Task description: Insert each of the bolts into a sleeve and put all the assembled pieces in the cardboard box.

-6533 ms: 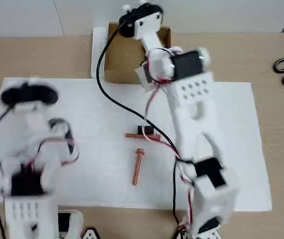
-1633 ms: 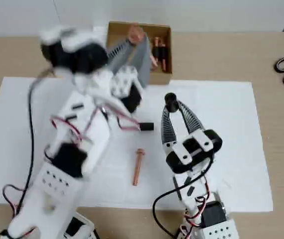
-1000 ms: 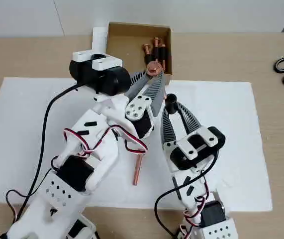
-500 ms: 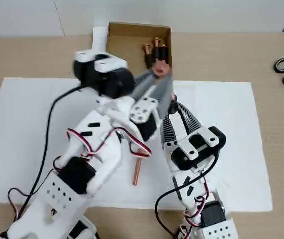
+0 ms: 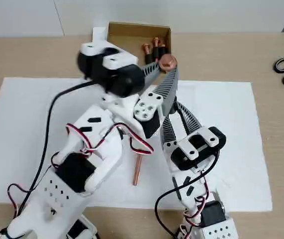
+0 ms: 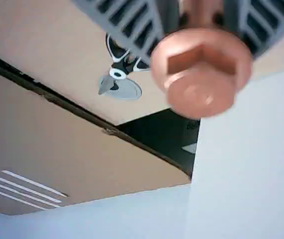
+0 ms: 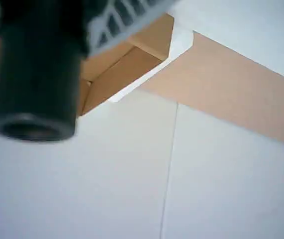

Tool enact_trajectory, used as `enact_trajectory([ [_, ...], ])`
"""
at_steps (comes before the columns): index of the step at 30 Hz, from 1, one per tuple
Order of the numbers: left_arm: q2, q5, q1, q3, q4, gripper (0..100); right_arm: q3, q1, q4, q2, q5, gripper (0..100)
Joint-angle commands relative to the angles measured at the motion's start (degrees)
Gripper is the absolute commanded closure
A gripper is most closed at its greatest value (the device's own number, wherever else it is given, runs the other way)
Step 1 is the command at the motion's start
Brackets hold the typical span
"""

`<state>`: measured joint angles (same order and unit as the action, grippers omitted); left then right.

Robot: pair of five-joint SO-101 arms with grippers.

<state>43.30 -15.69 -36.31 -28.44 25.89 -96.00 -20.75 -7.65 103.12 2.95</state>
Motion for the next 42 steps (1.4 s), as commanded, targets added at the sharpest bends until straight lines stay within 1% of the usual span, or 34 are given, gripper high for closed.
enact_trajectory([
  [1,-0.3,0.4,0.2,3.0,2.5,99,-0.4,-0.2,1.7,0.7,-0.4,99.5],
  [3,-0.3,0.4,0.2,2.9,3.8,99,-0.4,-0.2,1.7,0.7,-0.4,99.5],
  [9,-0.3,0.5,0.2,-0.3,3.9,99,-0.4,-0.2,1.8,0.7,-0.4,99.5],
  [13,-0.3,4.6,0.1,-1.7,3.9,99,-0.4,-0.2,1.8,0.7,-0.4,99.5],
  [18,-0.3,5.7,-0.1,-3.2,3.7,99,-0.4,-0.2,1.8,0.7,-0.4,99.5],
  [23,-0.3,5.7,-0.1,-3.3,2.0,99,-0.4,-0.2,1.8,0.7,-0.4,99.5],
  [30,-0.3,5.8,-0.1,-5.7,-5.0,99,-0.3,-0.2,1.8,0.7,-0.4,99.5],
  [35,0.2,5.8,-0.1,-9.4,-5.5,99,-0.3,-0.1,1.8,0.7,-0.4,99.5],
  [42,0.2,5.8,-0.1,-9.8,-5.1,99,-0.3,-0.1,1.8,0.7,-0.4,99.5],
])
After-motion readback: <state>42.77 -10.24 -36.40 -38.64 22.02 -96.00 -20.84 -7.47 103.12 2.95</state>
